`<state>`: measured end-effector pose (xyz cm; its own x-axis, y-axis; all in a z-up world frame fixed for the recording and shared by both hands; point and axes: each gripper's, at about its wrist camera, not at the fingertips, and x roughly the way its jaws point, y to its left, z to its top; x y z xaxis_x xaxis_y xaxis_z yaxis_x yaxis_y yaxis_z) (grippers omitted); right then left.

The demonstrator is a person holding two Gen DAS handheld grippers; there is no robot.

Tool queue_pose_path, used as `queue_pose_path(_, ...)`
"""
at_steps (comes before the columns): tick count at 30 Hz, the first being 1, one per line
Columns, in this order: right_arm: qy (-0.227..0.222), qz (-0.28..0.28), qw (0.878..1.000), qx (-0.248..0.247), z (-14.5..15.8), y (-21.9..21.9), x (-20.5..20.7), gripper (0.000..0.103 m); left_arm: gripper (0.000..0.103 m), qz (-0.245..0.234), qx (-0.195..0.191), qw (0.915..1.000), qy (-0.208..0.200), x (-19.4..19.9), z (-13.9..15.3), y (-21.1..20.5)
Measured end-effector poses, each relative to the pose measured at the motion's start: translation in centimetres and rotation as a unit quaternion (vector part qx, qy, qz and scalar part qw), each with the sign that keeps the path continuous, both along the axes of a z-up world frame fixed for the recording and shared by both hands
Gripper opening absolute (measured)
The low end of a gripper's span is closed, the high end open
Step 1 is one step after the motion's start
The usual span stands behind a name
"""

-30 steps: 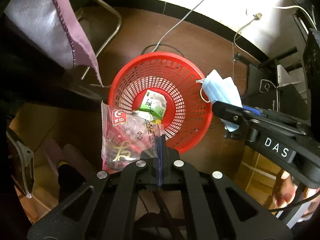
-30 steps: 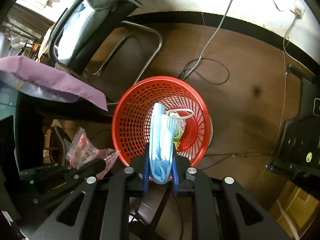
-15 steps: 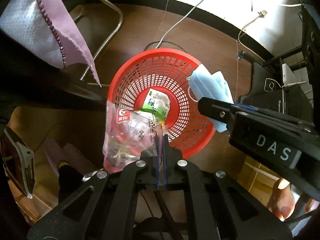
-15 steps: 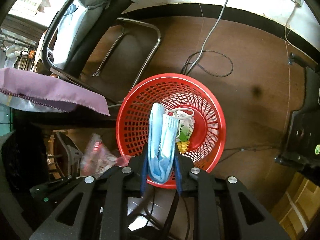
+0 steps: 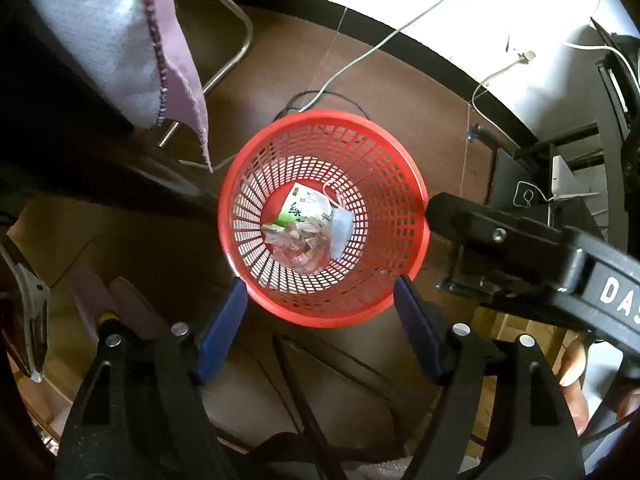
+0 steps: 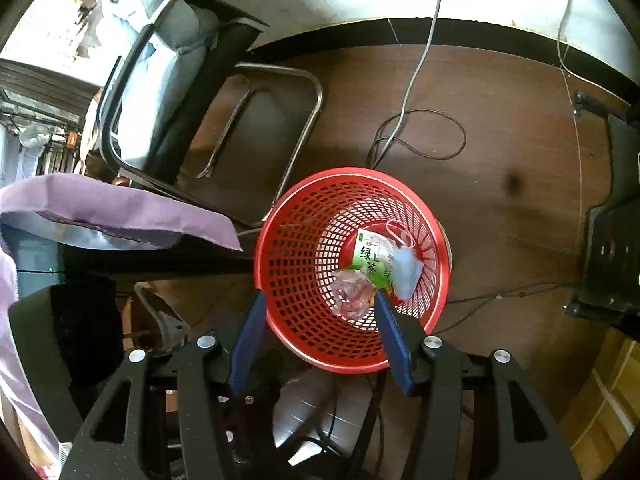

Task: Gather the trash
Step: 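Move both open tools back over the table toward the remaining trash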

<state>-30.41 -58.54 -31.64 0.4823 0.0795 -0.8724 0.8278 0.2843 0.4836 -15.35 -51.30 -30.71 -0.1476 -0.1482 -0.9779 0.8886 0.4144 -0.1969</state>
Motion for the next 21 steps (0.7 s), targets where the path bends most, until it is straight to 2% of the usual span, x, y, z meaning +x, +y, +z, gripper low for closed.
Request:
queue_pose_path(4, 0.004, -0.001, 1.000, -0.020, 1.5, 0.3, -0.5, 0.055, 0.075, -0.008, -0.007, 0.9999, -0.012, -0.6, 1.3, 0.7)
queue_pose_path(9, 0.018, -0.009, 0.997, -0.071, 4.9, 0.7, -2.1, 0.061, 0.079, -0.034, -0.030, 0.9981, -0.042, -2.4, 4.0, 1.9)
queue_pose_path(13, 0.027, -0.025, 0.993, -0.113, 7.7, 1.1, -3.8, 0.067, 0.084, -0.045, -0.058, 0.9966, -0.038, -3.4, 6.5, 3.3)
queue_pose_path(18, 0.034, -0.041, 0.988, -0.143, 11.7, 2.1, -5.3, 0.073, 0.087, -0.054, -0.115, 0.9891, -0.074, -4.4, 11.6, 5.8)
queue_pose_path(21, 0.033, -0.044, 0.983, -0.178, 14.6, 3.1, -5.6, 0.078, 0.087, -0.049, -0.163, 0.9799, -0.103, -4.5, 15.4, 8.1)
